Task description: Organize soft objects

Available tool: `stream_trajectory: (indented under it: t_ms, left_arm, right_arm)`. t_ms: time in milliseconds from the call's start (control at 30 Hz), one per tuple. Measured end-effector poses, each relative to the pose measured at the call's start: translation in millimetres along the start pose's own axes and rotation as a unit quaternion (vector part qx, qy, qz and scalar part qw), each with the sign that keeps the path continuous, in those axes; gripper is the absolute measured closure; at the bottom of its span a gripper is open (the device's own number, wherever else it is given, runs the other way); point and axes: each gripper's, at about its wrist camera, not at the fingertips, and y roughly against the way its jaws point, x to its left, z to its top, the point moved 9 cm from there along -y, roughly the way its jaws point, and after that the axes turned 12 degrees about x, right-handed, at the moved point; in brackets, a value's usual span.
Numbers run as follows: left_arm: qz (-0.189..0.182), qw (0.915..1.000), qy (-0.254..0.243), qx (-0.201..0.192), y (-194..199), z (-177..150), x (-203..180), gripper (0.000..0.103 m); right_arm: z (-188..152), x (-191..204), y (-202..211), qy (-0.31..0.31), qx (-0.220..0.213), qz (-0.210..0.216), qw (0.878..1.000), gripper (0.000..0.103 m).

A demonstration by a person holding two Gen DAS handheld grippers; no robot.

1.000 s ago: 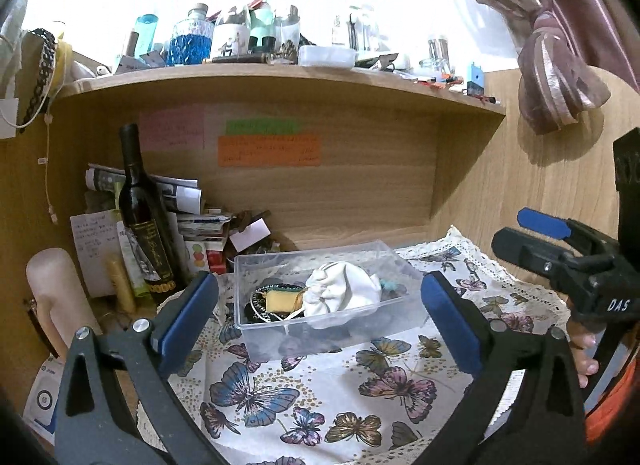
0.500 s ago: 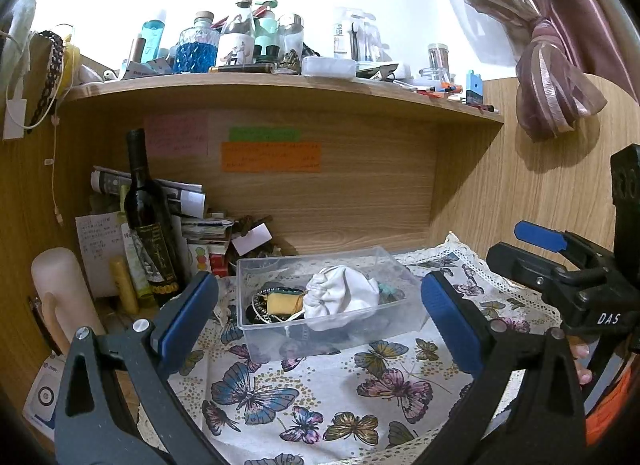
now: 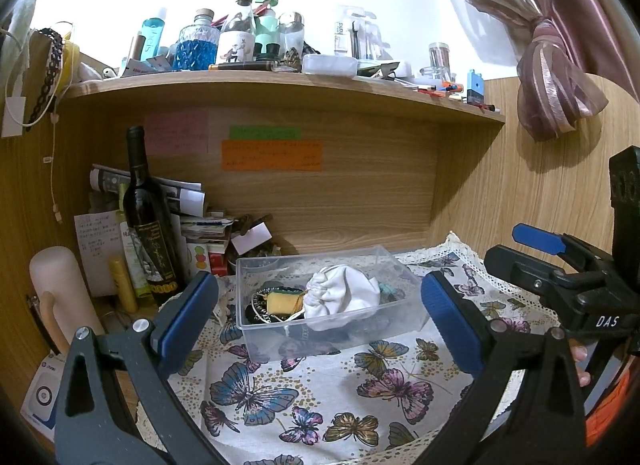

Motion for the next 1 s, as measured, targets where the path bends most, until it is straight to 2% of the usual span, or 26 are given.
stream_trajectory:
  t_ms: [1000]
  left_arm:
    - [-0.003,1.0,-0.002,0.009,-4.5,-0.5,-0.7,0.0]
  right_arm:
    - [-1.5,1.3,-1.4,-0.006,-0.001,0.001,1.0,0.0]
